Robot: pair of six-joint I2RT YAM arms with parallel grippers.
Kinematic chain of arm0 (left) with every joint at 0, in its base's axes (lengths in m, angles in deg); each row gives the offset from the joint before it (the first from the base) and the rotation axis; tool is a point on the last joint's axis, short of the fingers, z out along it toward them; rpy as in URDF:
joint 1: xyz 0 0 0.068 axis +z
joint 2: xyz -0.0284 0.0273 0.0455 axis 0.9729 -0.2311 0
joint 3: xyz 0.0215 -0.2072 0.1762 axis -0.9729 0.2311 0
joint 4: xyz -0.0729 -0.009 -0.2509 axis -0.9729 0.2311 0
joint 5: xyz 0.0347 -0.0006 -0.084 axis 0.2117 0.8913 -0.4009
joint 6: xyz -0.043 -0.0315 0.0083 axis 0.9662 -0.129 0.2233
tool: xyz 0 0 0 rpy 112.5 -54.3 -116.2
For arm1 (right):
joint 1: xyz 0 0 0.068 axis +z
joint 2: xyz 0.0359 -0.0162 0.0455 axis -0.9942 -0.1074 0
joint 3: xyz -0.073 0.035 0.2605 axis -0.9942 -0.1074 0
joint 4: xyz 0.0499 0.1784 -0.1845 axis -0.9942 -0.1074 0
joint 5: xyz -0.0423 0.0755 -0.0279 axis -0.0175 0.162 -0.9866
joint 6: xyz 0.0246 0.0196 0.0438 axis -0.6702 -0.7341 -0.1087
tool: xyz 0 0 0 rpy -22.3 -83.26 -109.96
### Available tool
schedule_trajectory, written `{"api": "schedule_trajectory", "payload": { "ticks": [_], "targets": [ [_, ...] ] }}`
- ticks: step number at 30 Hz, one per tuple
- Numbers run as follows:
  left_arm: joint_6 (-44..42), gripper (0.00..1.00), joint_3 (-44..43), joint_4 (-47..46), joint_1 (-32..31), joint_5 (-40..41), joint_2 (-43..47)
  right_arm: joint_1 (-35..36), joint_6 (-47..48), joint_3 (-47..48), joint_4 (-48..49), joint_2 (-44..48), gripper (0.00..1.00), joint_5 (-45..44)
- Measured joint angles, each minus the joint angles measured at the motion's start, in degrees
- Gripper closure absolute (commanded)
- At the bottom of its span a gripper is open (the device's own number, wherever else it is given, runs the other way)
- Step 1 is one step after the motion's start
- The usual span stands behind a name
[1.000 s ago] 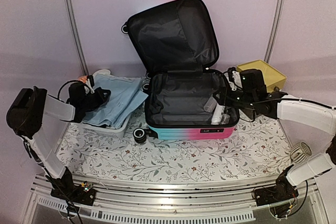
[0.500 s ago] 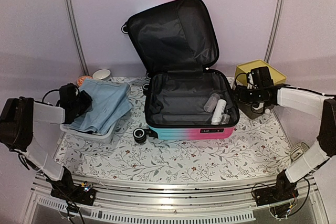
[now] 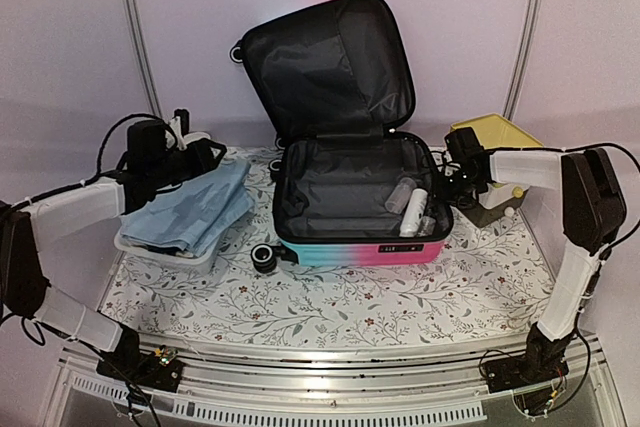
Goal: Open, take out, and arrange the luggage
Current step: Move the opened luggage to the center of the board.
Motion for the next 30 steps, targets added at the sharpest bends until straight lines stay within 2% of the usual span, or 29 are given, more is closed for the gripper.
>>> {"api": "schedule_trajectory", "payload": {
  "ticks": [8,13,17,21,27,30],
  "targets": [
    [-2.6,0.45,-0.4,2.8,-7.7,0.0,-3.6,5.2,-0.9,9.0,-3.1,-6.8,0.55,-2.1],
    [-4.2,0.44,-1.1,4.6,-10.1,1.0,-5.8,7.8,-1.0,10.8,-2.2,-8.4,0.43,-0.1],
    [-6.2,0.43,-3.1,6.5,-11.9,1.3,-6.3,8.7,-0.7,10.2,-1.7,-7.7,0.37,0.4],
    [-8.3,0.43,-4.6,6.6,-13.7,2.0,-6.3,9.0,1.0,6.6,0.3,-3.0,0.37,0.4],
    [-10.3,0.42,-4.2,6.5,-15.4,4.0,-5.7,8.4,3.2,0.3,2.6,13.4,0.37,0.7],
    [-11.2,0.42,-3.2,6.2,-16.9,4.6,-4.3,4.4,3.3,-1.9,2.9,21.5,0.37,3.7]
  ]
}}
